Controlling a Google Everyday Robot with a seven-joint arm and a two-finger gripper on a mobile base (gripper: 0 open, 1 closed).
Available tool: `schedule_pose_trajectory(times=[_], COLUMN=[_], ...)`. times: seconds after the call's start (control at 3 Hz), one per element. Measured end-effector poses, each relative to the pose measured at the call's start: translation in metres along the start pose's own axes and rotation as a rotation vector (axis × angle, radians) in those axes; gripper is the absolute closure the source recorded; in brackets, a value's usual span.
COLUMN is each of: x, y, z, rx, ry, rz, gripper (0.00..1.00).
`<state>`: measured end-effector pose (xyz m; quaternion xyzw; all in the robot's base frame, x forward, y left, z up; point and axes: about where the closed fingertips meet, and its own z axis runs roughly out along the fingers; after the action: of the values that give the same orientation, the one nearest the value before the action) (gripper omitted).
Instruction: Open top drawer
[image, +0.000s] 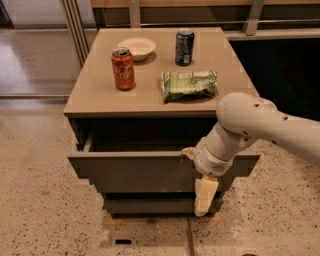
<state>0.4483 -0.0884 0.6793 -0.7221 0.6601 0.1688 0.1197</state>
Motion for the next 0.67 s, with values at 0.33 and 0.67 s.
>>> schedule_pose_trajectory(times=[0.33,0.67], x=[-0.01,-0.025], y=[0.002,-0.003], z=[-0.012,-0.032], rx=[0.038,0.105], ry=[0.032,0.069], rz=[-0.025,-0.062], gripper=[0.0,0.0])
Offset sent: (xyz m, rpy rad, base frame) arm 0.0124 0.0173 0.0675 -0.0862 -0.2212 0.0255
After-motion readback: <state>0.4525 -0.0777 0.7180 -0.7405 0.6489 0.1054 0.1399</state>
